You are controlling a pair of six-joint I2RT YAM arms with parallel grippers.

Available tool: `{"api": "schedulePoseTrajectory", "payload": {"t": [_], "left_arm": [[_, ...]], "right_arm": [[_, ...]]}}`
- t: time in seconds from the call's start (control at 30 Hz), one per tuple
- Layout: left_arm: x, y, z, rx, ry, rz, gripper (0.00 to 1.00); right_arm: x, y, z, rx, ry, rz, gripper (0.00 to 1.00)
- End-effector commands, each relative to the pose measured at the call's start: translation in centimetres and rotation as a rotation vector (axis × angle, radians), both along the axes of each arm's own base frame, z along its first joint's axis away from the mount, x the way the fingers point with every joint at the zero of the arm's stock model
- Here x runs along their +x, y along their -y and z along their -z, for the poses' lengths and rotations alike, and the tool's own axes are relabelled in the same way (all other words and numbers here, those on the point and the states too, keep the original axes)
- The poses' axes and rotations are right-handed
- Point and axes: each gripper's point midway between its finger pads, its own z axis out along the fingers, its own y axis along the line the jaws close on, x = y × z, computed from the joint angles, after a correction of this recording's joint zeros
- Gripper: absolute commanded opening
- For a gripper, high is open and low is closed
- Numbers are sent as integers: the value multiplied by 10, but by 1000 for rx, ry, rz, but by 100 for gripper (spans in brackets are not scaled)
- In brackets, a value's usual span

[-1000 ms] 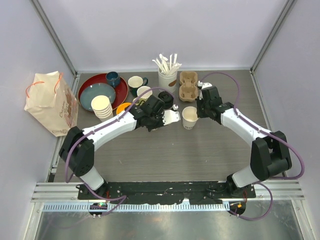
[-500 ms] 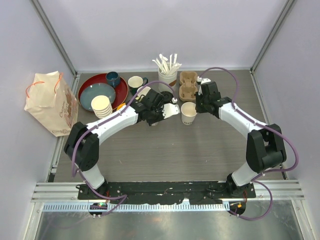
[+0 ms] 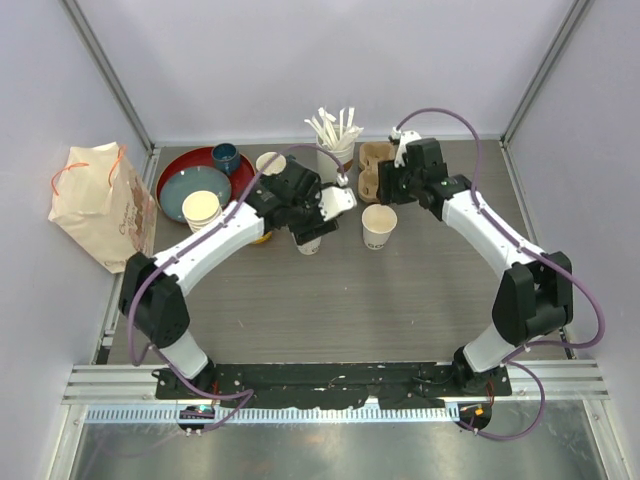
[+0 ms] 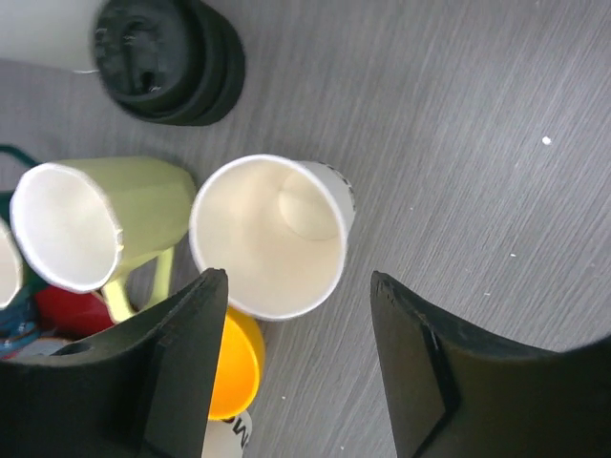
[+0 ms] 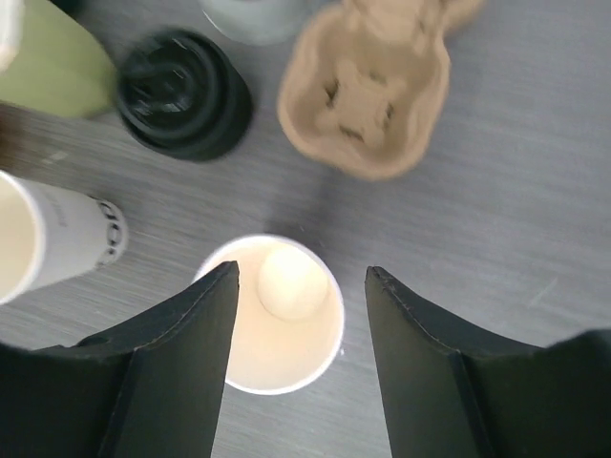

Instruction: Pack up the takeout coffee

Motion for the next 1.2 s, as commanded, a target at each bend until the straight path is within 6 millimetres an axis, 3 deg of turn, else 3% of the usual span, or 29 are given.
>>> {"api": "schedulePoseTrajectory", "payload": {"t": [0.0, 0.03, 0.07, 0.13, 0.23, 0.3, 0.4, 0.43, 0.5, 0.57, 0.77, 1.03, 1.17], "left_arm": [[9, -22, -76, -196, 40, -139, 67], [11, -27, -88, -251, 20, -197, 68], [17, -43, -90, -268, 3, -261, 69], [17, -54, -96, -322, -43, -344, 74], [21, -90, -91, -364, -81, -482, 85], [18, -101, -81, -366, -99, -523, 89], [11, -116, -74, -373, -112, -566, 92], [10, -121, -73, -372, -113, -577, 92], [7, -124, -69, -368, -118, -580, 92], [7, -127, -67, -363, -118, -590, 92], [7, -124, -64, -369, -142, -578, 92], [11, -121, -68, -364, -152, -558, 91], [10, -122, -65, -350, -148, -548, 91]], "right_arm": [[17, -31, -75, 93, 185, -176, 61], [23, -43, -88, 128, 227, -216, 61], [26, -51, -89, 120, 243, -247, 61], [39, -69, -84, 105, 238, -279, 62], [50, -105, -67, 43, 211, -360, 62], [56, -130, -52, 2, 200, -418, 62], [58, -153, -43, -31, 190, -473, 61], [60, -158, -26, -49, 158, -486, 59], [61, -167, -21, -62, 151, -502, 54], [62, -172, -4, -84, 122, -516, 50], [73, -175, 22, -153, 107, -499, 42], [77, -174, 42, -199, 85, -503, 40], [78, -176, 43, -200, 85, -518, 39]]}}
